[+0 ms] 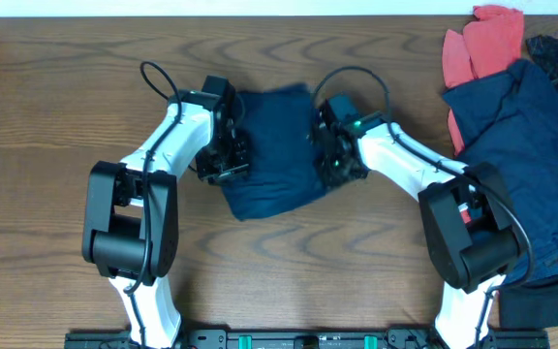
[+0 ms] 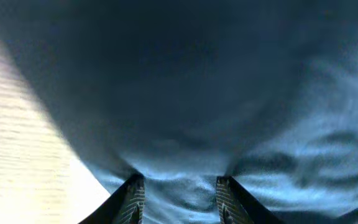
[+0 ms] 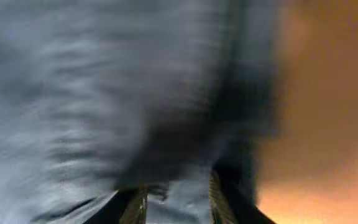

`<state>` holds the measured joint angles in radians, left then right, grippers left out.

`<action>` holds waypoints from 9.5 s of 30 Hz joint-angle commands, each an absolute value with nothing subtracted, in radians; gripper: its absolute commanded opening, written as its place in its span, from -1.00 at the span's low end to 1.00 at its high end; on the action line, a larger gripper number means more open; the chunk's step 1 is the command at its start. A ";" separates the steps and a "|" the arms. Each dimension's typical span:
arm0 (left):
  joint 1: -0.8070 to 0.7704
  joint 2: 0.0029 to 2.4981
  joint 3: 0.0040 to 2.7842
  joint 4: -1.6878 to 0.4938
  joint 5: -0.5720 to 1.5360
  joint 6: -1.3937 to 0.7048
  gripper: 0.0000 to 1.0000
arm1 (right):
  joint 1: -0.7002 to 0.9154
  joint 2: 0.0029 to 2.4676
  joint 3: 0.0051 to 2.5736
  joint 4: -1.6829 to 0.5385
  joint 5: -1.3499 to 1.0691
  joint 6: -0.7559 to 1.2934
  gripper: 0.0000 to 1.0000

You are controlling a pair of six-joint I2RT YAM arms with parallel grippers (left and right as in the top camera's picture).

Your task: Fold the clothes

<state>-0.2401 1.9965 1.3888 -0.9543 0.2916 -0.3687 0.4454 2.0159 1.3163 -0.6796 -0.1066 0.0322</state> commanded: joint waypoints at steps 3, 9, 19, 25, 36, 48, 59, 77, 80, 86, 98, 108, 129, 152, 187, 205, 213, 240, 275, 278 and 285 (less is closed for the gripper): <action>-0.322 2.008 1.363 -0.989 0.397 -0.361 -0.21 | 0.358 2.044 1.322 -0.476 0.092 0.069 -0.16; -0.374 1.938 1.368 -1.016 0.339 -0.359 -0.21 | 0.332 2.013 1.409 -0.503 0.094 0.070 -0.12; -0.202 1.726 1.394 -0.734 -0.038 -0.339 0.40 | 0.335 1.866 1.498 -0.758 -0.219 0.066 -0.14; -0.097 1.812 1.393 -0.546 -0.037 -0.306 0.37 | 0.359 1.882 1.442 -0.805 -0.456 0.062 -0.28; -0.080 2.016 1.393 -0.660 0.142 -0.270 0.34 | 0.453 1.992 1.331 -0.749 -0.402 0.036 -0.24; -0.086 2.018 1.391 -1.110 0.353 -0.298 0.01 | 0.383 2.069 1.359 -0.454 -0.054 0.036 -0.26; -0.021 1.779 1.394 -0.936 0.381 -0.292 0.61 | 0.371 2.049 1.414 -0.572 -0.078 0.021 0.19; -0.019 2.023 1.378 -0.753 0.459 -0.235 0.99 | 0.364 1.846 1.414 -0.641 -0.056 0.021 0.34; -0.023 2.070 1.378 -0.736 0.562 -0.215 1.00 | 0.364 1.846 1.414 -0.656 -0.056 0.021 0.34; -0.067 2.099 1.378 -0.717 0.646 -0.152 0.81 | 0.364 1.846 1.414 -0.659 -0.056 0.021 0.34; -0.032 2.064 1.394 -0.678 0.545 -0.150 -0.88 | 0.364 1.846 1.414 -0.704 0.004 0.021 0.34; 0.315 1.911 1.399 -0.528 0.387 -0.264 -0.88 | 0.358 1.846 1.414 -0.730 0.011 0.021 0.35; 0.656 1.894 1.398 -0.493 0.366 -0.264 0.96 | 0.330 1.833 1.414 -0.722 0.012 0.167 0.51; -0.054 1.612 1.398 -0.870 0.112 -0.079 0.96 | -0.026 1.594 1.414 -0.783 -0.066 0.325 0.98; -0.125 0.450 0.913 -0.809 0.198 0.048 0.96 | -0.059 0.544 0.703 -0.774 -0.068 0.276 0.99; -0.125 0.451 0.913 -0.886 0.198 0.048 0.96 | -0.059 0.544 0.703 -0.957 -0.012 0.257 0.99; -0.125 0.451 0.913 -0.886 0.198 0.048 0.96 | -0.059 0.544 0.703 -0.960 -0.011 0.257 0.99; -0.125 0.451 0.913 -0.886 0.198 0.048 0.96 | -0.005 0.010 0.492 -0.769 -0.155 -0.045 0.99; -0.125 0.451 0.913 -0.885 0.198 0.048 0.96 | -0.020 0.005 0.006 -0.060 0.124 0.085 0.99; -0.125 0.451 0.913 -0.886 0.198 0.048 0.96 | -0.020 0.006 0.006 -0.060 0.124 0.085 0.98; -0.125 0.451 0.913 -0.886 0.198 0.048 0.96 | -0.020 0.006 0.006 -0.060 0.124 0.085 0.98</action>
<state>-0.1219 0.4534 0.9165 -0.8867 0.1879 0.0345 -0.0116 0.0109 0.0071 -0.0589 0.1059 0.0662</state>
